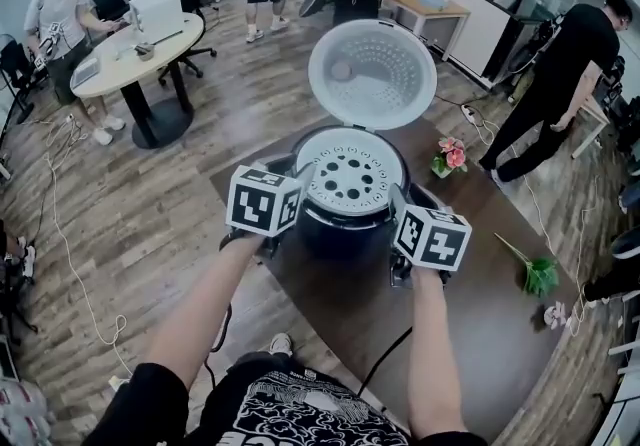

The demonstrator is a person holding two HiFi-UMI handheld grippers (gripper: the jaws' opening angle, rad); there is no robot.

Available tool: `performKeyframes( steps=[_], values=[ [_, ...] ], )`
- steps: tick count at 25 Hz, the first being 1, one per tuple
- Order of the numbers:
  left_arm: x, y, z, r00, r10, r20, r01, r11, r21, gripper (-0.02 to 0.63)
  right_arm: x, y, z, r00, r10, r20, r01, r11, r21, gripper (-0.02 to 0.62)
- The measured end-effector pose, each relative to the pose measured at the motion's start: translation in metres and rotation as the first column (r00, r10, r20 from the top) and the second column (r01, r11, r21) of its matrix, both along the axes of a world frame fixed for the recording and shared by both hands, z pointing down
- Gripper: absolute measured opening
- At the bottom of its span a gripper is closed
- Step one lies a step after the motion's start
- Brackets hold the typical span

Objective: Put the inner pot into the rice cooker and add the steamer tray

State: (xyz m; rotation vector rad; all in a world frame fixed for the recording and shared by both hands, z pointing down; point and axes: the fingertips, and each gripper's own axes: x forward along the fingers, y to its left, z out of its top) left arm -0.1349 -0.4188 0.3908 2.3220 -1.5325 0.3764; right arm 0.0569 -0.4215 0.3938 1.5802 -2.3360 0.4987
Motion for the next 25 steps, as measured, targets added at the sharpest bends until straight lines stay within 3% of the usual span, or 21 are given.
performKeyframes(
  steps=[6,18,25],
  values=[
    [0.005,0.022,-0.016,1.0,-0.012,0.011,0.012,0.999,0.044,0.137,0.003,0.018,-0.009,0.999,-0.034,-0.031,0.035,0.999,0.031,0.101],
    [0.015,0.074,-0.03,0.998,-0.053,0.035,0.049,0.992,0.113,0.048,0.017,0.06,-0.026,0.996,-0.084,-0.029,0.087,0.99,0.107,0.0],
    [0.031,0.092,-0.037,0.998,-0.058,0.035,0.052,0.988,0.145,0.004,0.038,0.081,-0.028,0.995,-0.091,-0.05,0.097,0.988,0.124,-0.002]
  ],
)
